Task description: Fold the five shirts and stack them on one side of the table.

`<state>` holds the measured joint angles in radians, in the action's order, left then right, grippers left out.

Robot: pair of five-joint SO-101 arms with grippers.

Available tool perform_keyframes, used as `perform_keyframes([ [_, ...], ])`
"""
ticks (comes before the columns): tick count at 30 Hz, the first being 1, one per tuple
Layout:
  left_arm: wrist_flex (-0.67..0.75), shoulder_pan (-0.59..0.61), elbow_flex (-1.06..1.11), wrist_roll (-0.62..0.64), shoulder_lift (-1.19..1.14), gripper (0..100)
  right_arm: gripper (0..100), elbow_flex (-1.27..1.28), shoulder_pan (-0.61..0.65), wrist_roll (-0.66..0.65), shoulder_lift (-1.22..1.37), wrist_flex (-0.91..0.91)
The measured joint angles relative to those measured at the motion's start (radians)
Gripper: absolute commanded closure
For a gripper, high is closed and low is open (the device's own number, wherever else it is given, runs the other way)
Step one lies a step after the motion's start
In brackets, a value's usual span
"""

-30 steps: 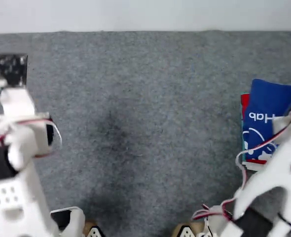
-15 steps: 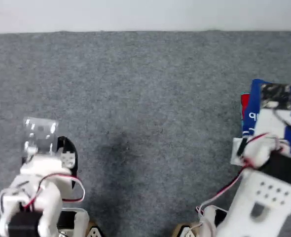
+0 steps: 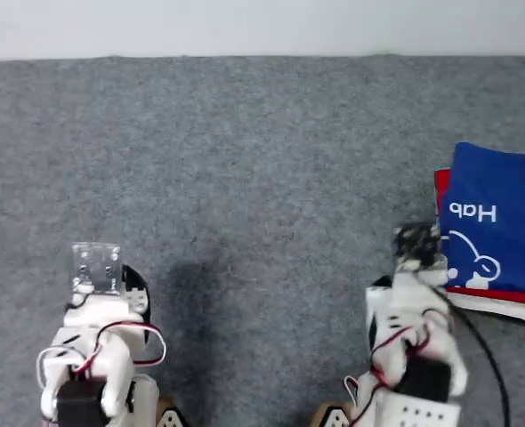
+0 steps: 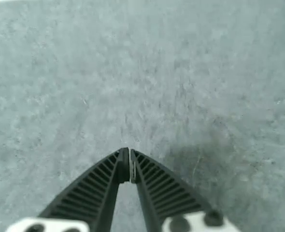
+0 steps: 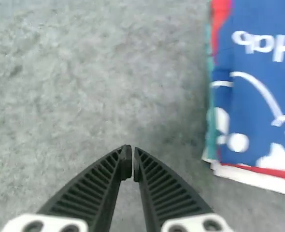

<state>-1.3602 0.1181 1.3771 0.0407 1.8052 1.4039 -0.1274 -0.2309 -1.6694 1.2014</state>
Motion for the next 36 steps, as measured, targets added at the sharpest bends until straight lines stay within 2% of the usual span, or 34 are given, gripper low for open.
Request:
perform_keyframes([
  [2,0.020,0.000,0.037,0.000,-0.006,99,99.0,0.077,0.017,0.003,-0.120,0.000],
  [5,0.043,-0.008,0.094,0.000,0.000,99,99.0,0.150,0.048,0.025,-0.101,0.011],
  [10,0.097,-0.107,0.176,0.002,0.000,99,99.0,0.186,0.094,0.183,-0.104,0.044],
  [12,0.126,-0.140,0.203,0.002,0.000,99,99.0,0.186,0.115,0.207,-0.109,0.051],
  [17,0.150,-0.180,0.302,0.002,0.000,99,98.9,0.232,0.126,0.178,-0.121,0.051],
  [27,0.157,-0.192,0.308,0.002,0.000,99,98.9,0.264,0.124,0.164,-0.132,0.094],
  [32,0.114,-0.193,0.308,0.002,0.002,99,98.9,0.264,0.124,0.068,-0.132,0.094],
  [36,0.107,-0.193,0.308,0.002,0.002,99,98.9,0.264,0.124,0.040,-0.132,0.094],
])
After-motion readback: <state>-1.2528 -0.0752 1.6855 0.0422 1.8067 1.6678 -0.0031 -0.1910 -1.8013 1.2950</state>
